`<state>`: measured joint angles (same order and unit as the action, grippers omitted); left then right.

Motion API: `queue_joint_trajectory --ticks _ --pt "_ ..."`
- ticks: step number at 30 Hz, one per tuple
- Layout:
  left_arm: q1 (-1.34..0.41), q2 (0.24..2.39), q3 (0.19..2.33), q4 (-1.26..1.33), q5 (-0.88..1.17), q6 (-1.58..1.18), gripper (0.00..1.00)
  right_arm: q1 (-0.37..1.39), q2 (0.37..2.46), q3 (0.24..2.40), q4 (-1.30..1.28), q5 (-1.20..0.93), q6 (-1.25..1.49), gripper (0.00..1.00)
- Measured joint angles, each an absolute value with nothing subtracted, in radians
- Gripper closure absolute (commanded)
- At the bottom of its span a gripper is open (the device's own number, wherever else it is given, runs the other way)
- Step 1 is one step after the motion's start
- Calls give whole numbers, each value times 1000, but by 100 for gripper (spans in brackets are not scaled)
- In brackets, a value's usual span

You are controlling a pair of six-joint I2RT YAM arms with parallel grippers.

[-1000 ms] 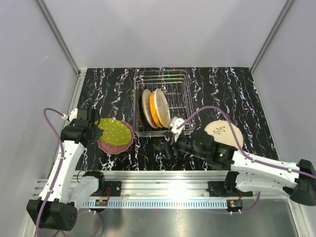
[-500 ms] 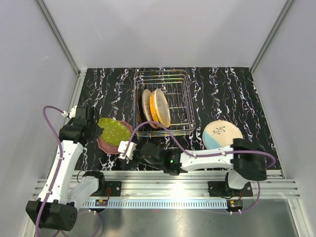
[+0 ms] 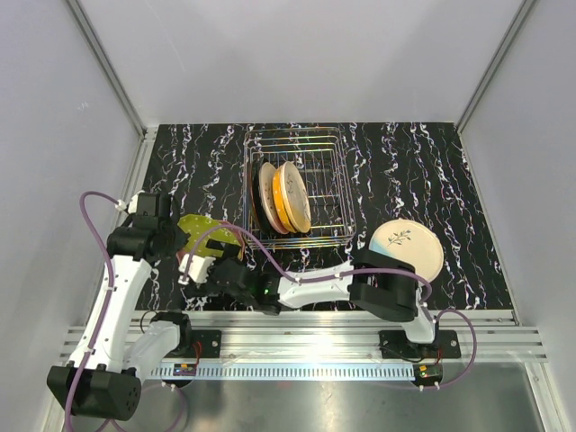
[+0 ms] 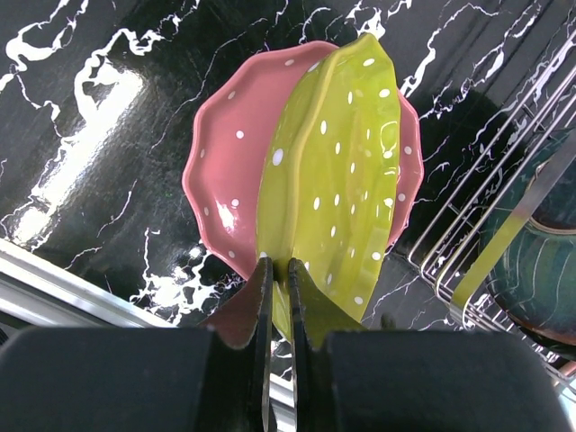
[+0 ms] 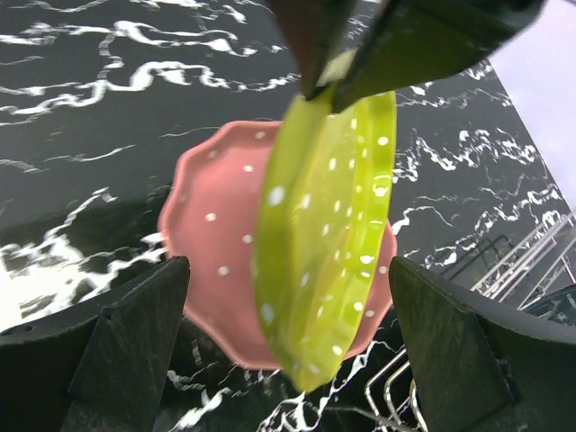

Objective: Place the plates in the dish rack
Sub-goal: Pass the plate from the left arm to the right

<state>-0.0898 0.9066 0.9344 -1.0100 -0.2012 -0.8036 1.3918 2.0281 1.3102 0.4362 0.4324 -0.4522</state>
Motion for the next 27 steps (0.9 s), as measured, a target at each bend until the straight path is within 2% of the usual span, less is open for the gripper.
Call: queue_joint_trajectory --ticks 4,5,8,9,11,12,13,15,17,19,21,27 --pt "-90 906 934 -1010 -186 -800 100 1366 2067 1340 449 458 -451 10" --pt "-90 905 934 -1010 -183 -800 100 1361 2079 1350 452 464 -452 20" --pt "-90 904 934 -1010 -171 -796 100 1352 2116 1386 453 488 -457 36" --pt "-90 904 934 -1009 -167 -796 100 1352 2122 1389 457 492 -454 45" --pt "-90 903 934 -1003 -160 -795 100 1355 2128 1389 461 497 -453 54" --pt "-90 901 935 -1002 -160 -794 100 1357 2128 1389 461 497 -451 65" --pt "-90 897 935 -997 -159 -796 100 1359 2128 1388 462 493 -447 69" --pt "-90 885 941 -992 -155 -793 86 1363 2128 1387 469 490 -442 78" --pt "-90 873 945 -996 -157 -782 63 1366 2124 1384 476 487 -424 87" --pt "-89 859 962 -996 -160 -773 52 1365 2110 1367 473 485 -417 94" --pt "-89 846 992 -991 -166 -765 40 1366 2080 1339 469 475 -397 96" --pt "-89 819 1127 -981 -207 -744 26 1371 1932 1239 410 421 -288 99"
